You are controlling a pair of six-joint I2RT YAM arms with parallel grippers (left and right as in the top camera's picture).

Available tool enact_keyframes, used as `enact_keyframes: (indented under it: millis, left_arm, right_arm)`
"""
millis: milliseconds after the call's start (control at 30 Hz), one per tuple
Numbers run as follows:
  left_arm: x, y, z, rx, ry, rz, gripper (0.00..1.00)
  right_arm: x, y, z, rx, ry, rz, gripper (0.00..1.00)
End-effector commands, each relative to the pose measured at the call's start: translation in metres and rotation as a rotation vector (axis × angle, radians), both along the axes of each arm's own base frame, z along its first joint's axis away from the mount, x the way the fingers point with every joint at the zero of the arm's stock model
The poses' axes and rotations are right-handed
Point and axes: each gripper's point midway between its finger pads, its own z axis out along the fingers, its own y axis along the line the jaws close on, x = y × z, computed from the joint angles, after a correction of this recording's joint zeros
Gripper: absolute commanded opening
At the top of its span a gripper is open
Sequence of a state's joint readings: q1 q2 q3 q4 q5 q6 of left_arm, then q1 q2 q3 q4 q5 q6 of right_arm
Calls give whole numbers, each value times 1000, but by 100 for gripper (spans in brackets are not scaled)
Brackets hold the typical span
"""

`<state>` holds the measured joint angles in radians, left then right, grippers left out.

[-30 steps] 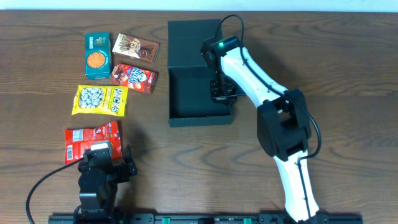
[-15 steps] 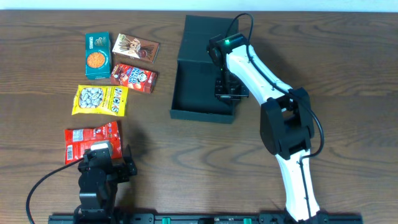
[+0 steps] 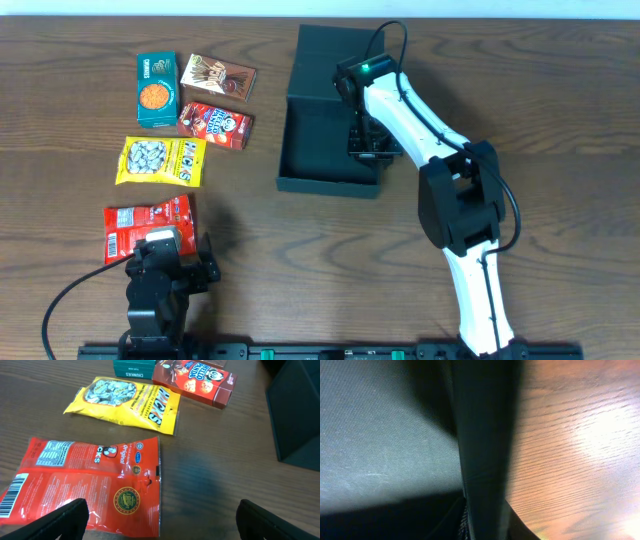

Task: Pack container
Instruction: 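Drag the black box left toward table center with the right gripper, then lift the right gripper off the box and retract upward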

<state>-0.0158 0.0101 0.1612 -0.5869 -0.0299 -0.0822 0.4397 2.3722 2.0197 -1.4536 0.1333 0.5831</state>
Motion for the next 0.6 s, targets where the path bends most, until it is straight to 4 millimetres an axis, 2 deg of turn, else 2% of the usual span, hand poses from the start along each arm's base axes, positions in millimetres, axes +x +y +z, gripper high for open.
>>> enact_keyframes:
  millis: [0,367,433,500,567]
  left_arm:
    - [0,1,-3,-5,2,11,95]
    - [0,1,-3,-5,2,11,95]
    - [0,1,-3,-5,2,11,95]
    - [0,1,-3,-5,2,11,95]
    - [0,1,-3,-5,2,11,95]
  right_arm:
    - [6,-18,0,-70,-7,72,14]
    - [13,-18,-1,-69,-22,132,17]
    - [13,-18,-1,-69,-22,133,22]
    - [13,-18,-1,-68,-21,135,36]
    - [13,-17,-1,-63,-22,133,41]
